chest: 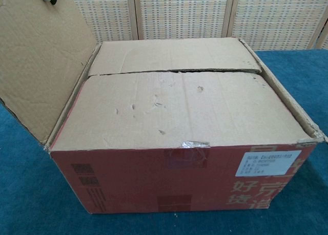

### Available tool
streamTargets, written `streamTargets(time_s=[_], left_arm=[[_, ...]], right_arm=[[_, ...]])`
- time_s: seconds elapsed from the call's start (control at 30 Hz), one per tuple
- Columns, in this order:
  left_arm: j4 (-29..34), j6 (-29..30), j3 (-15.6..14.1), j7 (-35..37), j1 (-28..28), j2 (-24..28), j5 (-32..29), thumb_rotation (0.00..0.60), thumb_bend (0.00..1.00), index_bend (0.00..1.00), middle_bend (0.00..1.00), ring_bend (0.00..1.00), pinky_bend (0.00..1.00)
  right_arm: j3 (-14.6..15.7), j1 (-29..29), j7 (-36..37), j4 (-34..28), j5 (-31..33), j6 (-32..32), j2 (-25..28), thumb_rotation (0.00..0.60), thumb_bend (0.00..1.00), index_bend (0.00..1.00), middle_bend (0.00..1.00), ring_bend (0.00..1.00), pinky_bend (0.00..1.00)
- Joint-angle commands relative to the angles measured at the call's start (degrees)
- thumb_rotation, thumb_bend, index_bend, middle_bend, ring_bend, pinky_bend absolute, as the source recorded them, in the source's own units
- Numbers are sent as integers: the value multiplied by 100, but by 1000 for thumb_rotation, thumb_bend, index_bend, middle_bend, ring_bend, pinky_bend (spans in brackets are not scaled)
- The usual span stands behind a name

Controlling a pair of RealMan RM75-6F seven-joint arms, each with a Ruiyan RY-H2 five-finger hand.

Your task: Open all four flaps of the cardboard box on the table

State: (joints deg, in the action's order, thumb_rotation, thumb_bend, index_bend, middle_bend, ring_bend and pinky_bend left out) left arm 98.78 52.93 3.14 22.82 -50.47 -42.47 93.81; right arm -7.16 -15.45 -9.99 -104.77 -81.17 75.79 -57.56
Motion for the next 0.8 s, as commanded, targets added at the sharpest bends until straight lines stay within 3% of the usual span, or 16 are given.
streamTargets(time_s=[0.03, 0.27, 0.33, 0.43, 0.5, 0.6, 0.7, 0.8], left_arm=[[-26, 106, -19, 28, 143, 80, -42, 258, 1000, 510, 433, 178, 0], [-108, 236, 34, 63, 369, 126, -174, 260, 996, 510, 433, 177, 0], [-120, 286, 71, 45, 428, 109, -230, 259, 952, 510, 433, 177, 0], [-124, 387, 137, -159, 526, -19, -355, 254, 762, 462, 408, 168, 0], [-94, 383, 166, -449, 569, -134, -471, 254, 578, 348, 319, 105, 0], [-18, 307, 202, -861, 580, -308, -648, 252, 389, 197, 174, 15, 0], [129, 219, 299, -1348, 548, -548, -929, 243, 282, 88, 64, 0, 0], [264, 160, 396, -1812, 491, -771, -1168, 237, 250, 18, 4, 0, 0]], right_arm=[[-3, -15, -16, -12, 3, -18, -5, 600, 775, 102, 68, 0, 0], [-6, -23, -56, -59, 9, -18, 14, 600, 775, 102, 68, 0, 0], [-8, -16, -65, -73, 15, -7, 28, 600, 775, 102, 68, 0, 0], [-11, -8, -61, -83, 25, 8, 33, 600, 775, 102, 68, 0, 0], [-5, -4, -55, -80, 27, 7, 29, 600, 775, 102, 68, 0, 0], [8, 2, -52, -70, 31, 2, 19, 600, 775, 102, 68, 0, 0], [11, 10, -50, -66, 23, 17, 21, 600, 775, 102, 68, 0, 0], [11, 22, -42, -64, 16, 41, 24, 600, 775, 102, 68, 0, 0]])
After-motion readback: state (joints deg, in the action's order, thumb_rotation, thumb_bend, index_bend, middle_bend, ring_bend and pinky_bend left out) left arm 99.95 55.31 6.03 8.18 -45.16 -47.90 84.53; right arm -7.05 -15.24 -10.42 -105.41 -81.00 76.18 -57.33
